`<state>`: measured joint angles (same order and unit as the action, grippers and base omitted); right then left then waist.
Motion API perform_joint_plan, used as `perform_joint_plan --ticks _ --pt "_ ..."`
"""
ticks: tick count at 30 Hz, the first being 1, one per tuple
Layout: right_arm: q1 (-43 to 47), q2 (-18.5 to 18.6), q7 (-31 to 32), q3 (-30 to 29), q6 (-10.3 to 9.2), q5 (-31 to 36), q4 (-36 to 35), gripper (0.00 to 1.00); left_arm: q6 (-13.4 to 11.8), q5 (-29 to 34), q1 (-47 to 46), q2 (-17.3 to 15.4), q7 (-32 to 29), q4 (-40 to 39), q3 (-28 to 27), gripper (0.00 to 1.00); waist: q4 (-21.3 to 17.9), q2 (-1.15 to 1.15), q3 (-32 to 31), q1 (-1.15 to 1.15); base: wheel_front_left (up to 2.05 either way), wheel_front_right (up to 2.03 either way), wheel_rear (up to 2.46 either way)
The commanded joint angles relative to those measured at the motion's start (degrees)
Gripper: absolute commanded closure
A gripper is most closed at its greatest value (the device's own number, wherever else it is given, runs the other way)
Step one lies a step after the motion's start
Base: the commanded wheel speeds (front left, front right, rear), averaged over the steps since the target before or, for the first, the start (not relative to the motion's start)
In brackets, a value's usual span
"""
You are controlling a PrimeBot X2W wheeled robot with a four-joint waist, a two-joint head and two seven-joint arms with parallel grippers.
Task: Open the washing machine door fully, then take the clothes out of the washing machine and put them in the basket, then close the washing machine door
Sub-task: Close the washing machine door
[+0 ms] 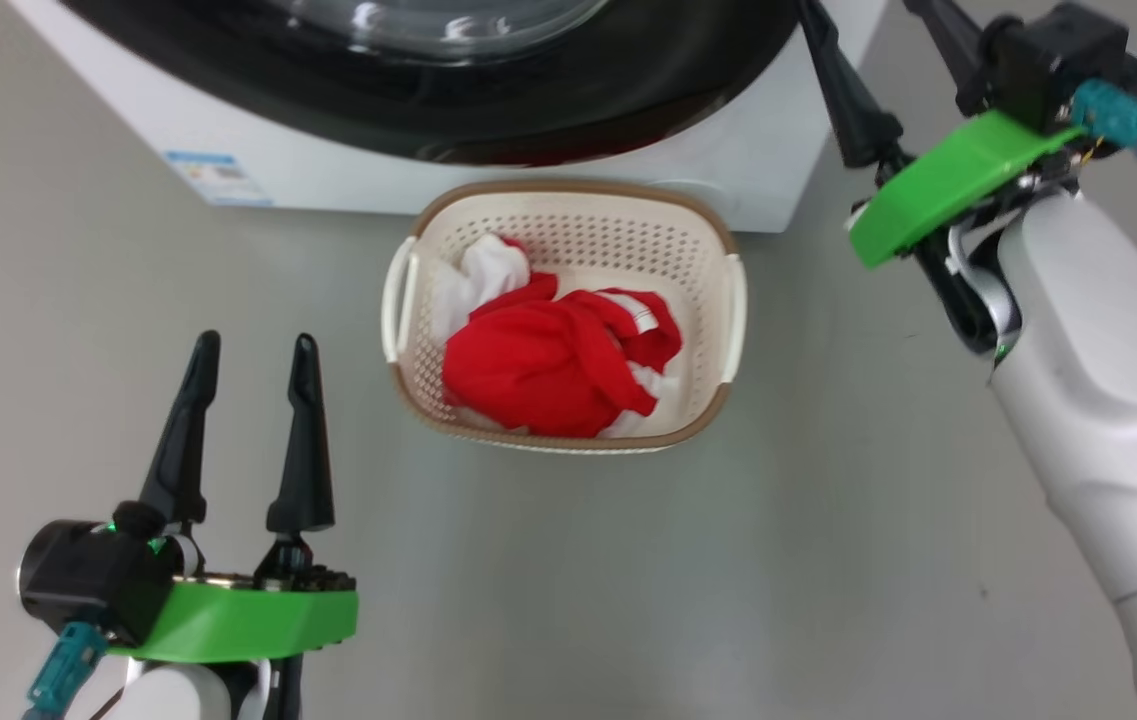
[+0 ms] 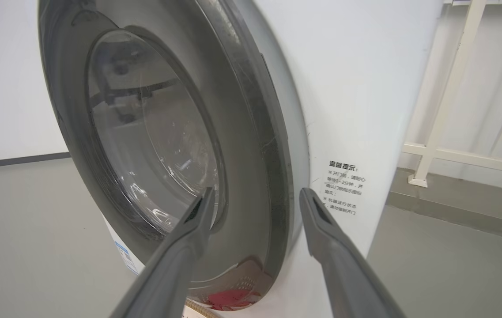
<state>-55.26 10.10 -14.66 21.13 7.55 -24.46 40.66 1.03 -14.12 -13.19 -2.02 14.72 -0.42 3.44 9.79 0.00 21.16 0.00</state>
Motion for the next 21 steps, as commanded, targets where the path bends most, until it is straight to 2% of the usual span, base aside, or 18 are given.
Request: perform_joint_plan --ticks 1,6,11,21 --pt "1.8 -1.3 -0.3 0.2 -0.06 1.2 -2.2 0.00 -0.3 0.0 0.2 -0.9 0.3 -1.1 -2.3 0.00 -3.9 0.00 -3.3 0.00 0.00 0.00 0.00" --pt "7.6 -2.0 -0.3 -0.3 -0.06 4.8 -6.1 0.00 0.2 -0.1 1.4 -1.1 0.3 -0.7 -3.3 0.00 -8.4 0.00 -6.2 0.00 0.00 0.00 0.00" --pt "13.1 -2.7 -0.3 -2.3 -0.06 5.2 -9.0 0.00 1.2 -0.5 3.1 -1.6 0.3 0.6 -3.7 0.00 -11.6 0.00 -9.3 0.00 0.00 0.00 0.00" --pt "23.9 -2.4 -0.3 -8.3 -0.06 5.8 -15.7 0.00 1.9 -0.7 5.7 -2.1 0.3 1.0 -5.0 0.00 -14.5 0.00 -13.8 0.00 0.00 0.00 0.00"
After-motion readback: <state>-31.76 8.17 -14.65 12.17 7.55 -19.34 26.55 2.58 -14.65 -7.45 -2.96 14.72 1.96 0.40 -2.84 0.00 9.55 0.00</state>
